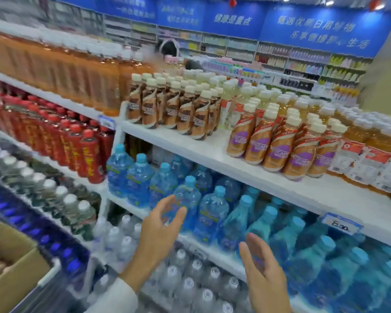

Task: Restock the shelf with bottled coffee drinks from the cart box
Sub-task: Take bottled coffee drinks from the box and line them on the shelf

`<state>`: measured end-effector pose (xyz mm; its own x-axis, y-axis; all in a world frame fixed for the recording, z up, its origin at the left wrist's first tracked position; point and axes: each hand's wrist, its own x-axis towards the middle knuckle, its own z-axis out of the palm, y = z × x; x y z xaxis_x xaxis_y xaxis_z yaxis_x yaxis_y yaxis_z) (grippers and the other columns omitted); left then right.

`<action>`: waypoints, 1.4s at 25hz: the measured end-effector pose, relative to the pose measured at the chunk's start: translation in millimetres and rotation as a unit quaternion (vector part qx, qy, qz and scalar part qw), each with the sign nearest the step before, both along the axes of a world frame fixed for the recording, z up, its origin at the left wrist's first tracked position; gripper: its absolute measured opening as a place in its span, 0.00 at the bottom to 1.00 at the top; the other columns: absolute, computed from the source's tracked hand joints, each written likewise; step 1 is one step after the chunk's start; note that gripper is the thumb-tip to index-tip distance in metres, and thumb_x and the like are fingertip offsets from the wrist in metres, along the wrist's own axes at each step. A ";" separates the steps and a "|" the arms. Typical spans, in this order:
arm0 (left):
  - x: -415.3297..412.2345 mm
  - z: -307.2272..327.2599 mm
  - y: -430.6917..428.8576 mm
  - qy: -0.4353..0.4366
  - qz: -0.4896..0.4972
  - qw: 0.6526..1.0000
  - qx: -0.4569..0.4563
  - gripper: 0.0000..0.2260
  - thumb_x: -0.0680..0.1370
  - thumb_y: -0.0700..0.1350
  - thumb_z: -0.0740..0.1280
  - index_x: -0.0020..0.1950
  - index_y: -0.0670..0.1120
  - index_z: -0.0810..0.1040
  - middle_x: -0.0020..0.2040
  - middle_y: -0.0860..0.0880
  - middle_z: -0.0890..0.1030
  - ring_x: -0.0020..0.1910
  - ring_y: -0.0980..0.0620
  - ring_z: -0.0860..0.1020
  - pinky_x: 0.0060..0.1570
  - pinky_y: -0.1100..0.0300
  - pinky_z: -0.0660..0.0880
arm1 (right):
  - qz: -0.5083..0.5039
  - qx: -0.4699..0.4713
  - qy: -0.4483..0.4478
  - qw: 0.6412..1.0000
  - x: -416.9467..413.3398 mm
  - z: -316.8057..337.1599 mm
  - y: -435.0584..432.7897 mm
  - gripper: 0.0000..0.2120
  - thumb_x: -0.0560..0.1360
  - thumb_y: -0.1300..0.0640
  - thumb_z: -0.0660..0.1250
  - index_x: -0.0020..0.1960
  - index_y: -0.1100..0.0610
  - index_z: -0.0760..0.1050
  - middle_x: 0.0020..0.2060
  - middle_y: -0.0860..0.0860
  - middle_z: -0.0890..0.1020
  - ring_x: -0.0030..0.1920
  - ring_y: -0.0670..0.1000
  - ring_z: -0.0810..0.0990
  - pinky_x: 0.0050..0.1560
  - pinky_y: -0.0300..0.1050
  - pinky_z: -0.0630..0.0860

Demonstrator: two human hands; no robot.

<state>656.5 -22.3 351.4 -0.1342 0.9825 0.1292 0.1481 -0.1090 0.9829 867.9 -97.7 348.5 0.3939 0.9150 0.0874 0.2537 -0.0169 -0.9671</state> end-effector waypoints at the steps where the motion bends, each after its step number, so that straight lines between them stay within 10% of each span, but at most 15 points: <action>1: -22.2 -16.0 -22.6 -0.005 0.034 0.999 -0.019 0.18 0.75 0.54 0.74 0.64 0.56 0.77 0.60 0.62 0.80 0.62 0.61 0.78 0.63 0.57 0.75 | 0.030 -0.018 0.005 0.999 -20.8 -12.5 -5.5 0.12 0.76 0.57 0.72 0.58 0.49 0.79 0.57 0.45 0.84 0.52 0.33 0.80 0.55 0.35 0.74; 7: -144.9 -77.4 -140.1 0.001 0.189 0.976 -0.104 0.09 0.79 0.51 0.70 0.58 0.59 0.77 0.54 0.61 0.82 0.54 0.61 0.81 0.57 0.64 0.77 | 0.201 -0.100 0.029 0.974 -142.8 -68.1 -33.2 0.08 0.76 0.68 0.70 0.52 0.57 0.79 0.51 0.56 0.82 0.48 0.39 0.82 0.42 0.18 0.69; 14: -257.8 -101.0 -224.1 -0.027 0.352 0.923 -0.155 0.11 0.80 0.45 0.68 0.62 0.47 0.80 0.56 0.54 0.83 0.49 0.77 0.77 0.47 0.79 0.70 | 0.376 -0.187 -0.015 0.907 -285.0 -110.3 -41.2 0.08 0.77 0.55 0.72 0.55 0.48 0.80 0.50 0.50 0.84 0.50 0.49 0.82 0.56 0.43 0.76; 18: -320.4 -123.3 -247.1 -0.038 0.394 0.900 -0.181 0.09 0.81 0.49 0.68 0.60 0.53 0.79 0.55 0.61 0.82 0.51 0.76 0.77 0.49 0.79 0.72 | 0.458 -0.217 -0.022 0.861 -373.1 -116.9 -33.6 0.14 0.80 0.55 0.68 0.65 0.54 0.76 0.59 0.49 0.80 0.62 0.50 0.78 0.60 0.41 0.69; 27: -457.7 -162.2 -231.9 -0.073 0.415 0.876 -0.234 0.09 0.80 0.51 0.68 0.59 0.53 0.81 0.55 0.59 0.83 0.51 0.68 0.80 0.46 0.78 0.71 | 0.475 -0.293 -0.088 0.825 -522.3 -151.7 -0.9 0.17 0.79 0.44 0.66 0.66 0.48 0.74 0.61 0.45 0.79 0.61 0.45 0.77 0.66 0.54 0.75; 32: -518.5 -185.8 -183.5 -0.100 0.414 0.867 -0.260 0.11 0.80 0.51 0.68 0.62 0.51 0.80 0.57 0.57 0.83 0.56 0.61 0.80 0.58 0.67 0.74 | 0.475 -0.321 -0.105 0.812 -578.1 -158.3 41.1 0.17 0.80 0.44 0.65 0.67 0.48 0.73 0.62 0.43 0.78 0.61 0.45 0.76 0.66 0.48 0.73; 35: -554.2 -202.9 -133.5 -0.100 0.408 0.863 -0.281 0.09 0.81 0.49 0.67 0.60 0.53 0.79 0.55 0.59 0.82 0.57 0.63 0.78 0.49 0.77 0.71 | 0.480 -0.322 -0.120 0.807 -615.8 -173.3 79.4 0.15 0.81 0.46 0.65 0.65 0.48 0.73 0.60 0.44 0.79 0.60 0.44 0.77 0.62 0.42 0.72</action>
